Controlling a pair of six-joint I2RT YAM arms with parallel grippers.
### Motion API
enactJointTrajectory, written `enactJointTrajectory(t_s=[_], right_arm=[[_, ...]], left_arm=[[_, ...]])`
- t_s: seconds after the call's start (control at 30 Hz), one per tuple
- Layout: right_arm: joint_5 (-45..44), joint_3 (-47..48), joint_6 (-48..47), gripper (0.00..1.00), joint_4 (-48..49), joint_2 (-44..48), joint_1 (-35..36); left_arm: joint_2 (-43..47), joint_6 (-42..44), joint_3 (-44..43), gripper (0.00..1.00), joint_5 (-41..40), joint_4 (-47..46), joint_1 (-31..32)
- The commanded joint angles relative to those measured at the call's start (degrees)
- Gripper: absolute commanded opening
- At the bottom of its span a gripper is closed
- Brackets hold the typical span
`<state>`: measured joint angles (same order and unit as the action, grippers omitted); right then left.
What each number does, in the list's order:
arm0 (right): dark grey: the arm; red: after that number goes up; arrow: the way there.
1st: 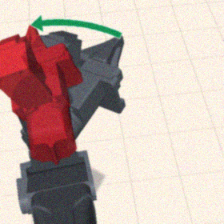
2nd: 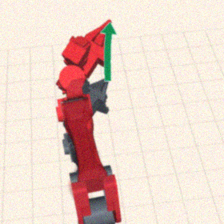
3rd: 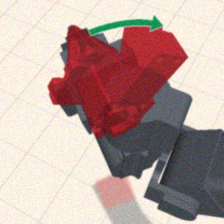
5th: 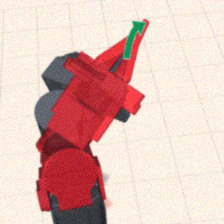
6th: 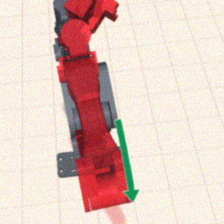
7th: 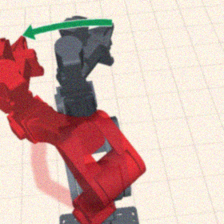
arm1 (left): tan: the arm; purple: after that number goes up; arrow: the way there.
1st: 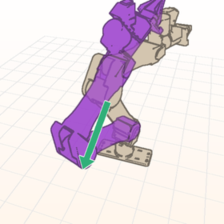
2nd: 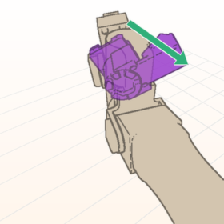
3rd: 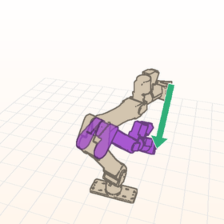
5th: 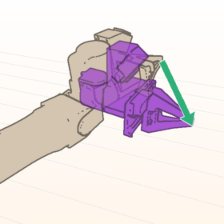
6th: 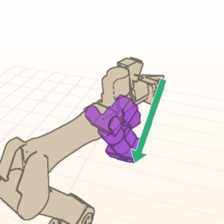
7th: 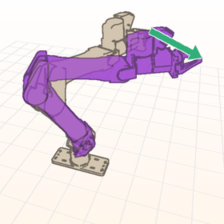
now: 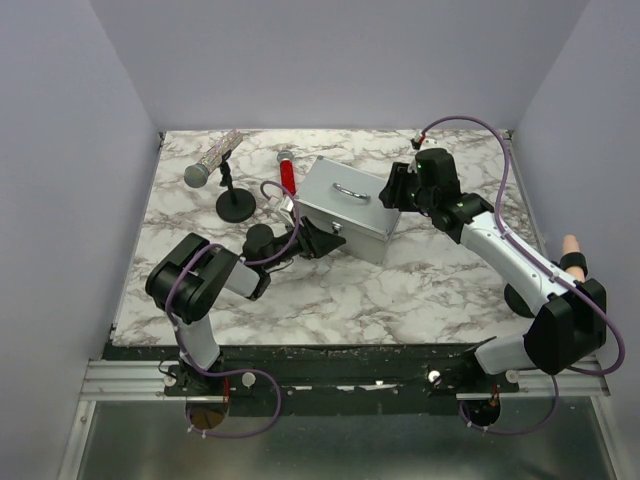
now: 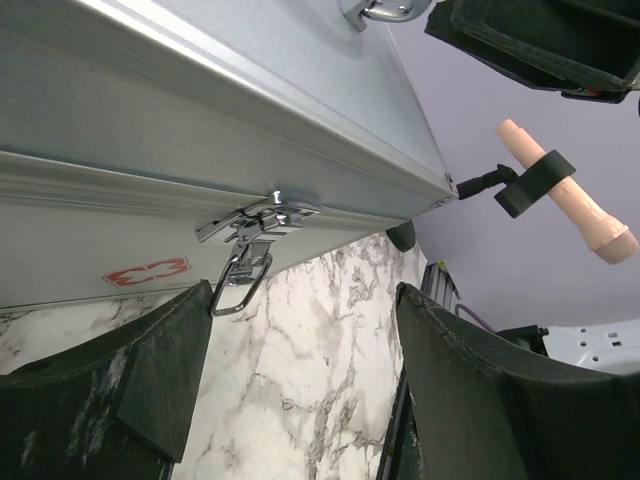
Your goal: Organize the medicine kit
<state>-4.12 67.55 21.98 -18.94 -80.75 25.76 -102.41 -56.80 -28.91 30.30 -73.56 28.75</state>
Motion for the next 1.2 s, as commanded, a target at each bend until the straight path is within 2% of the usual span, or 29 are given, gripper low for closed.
enactJointTrajectory(t_s=[0.0,1.17], right_arm=[[0.9,-0.7,-0.2,0.56,1.1,-0.6,-0.1],[0.8,-1.1,-0.7,0.56,1.4,-0.5,-0.1]], left_arm=[[2.6,0.0,-0.2,0.79,1.4,-23.3,0.6],[5.7,-1.8,-2.3,0.78,2.6,-23.3,1.0]])
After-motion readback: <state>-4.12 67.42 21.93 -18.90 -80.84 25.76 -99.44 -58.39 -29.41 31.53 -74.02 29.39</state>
